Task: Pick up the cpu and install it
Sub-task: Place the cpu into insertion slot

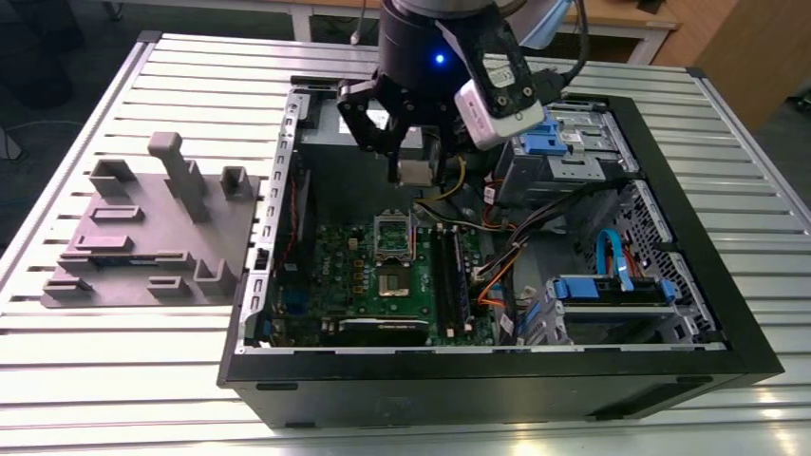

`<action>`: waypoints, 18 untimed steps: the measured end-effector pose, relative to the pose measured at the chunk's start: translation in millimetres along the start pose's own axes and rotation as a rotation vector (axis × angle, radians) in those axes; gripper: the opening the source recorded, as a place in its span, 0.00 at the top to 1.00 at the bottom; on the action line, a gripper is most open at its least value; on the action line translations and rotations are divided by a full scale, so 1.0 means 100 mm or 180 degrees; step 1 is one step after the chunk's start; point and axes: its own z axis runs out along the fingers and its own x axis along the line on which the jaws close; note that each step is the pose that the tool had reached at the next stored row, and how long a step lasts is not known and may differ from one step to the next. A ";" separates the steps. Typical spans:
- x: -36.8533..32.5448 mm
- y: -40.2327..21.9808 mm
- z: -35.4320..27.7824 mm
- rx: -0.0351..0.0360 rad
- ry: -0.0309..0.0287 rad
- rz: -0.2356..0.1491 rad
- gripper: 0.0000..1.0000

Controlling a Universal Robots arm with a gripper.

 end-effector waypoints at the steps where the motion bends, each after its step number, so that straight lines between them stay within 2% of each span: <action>1: 0.001 -0.017 0.018 0.0001 0.0004 -0.0005 0.53; 5: 0.007 -0.075 0.086 0.0000 0.0006 -0.0005 0.53; 14: 0.010 -0.132 0.246 0.0002 0.0003 0.0076 0.53; 18: 0.011 -0.142 0.286 0.0006 0.0003 0.0102 0.53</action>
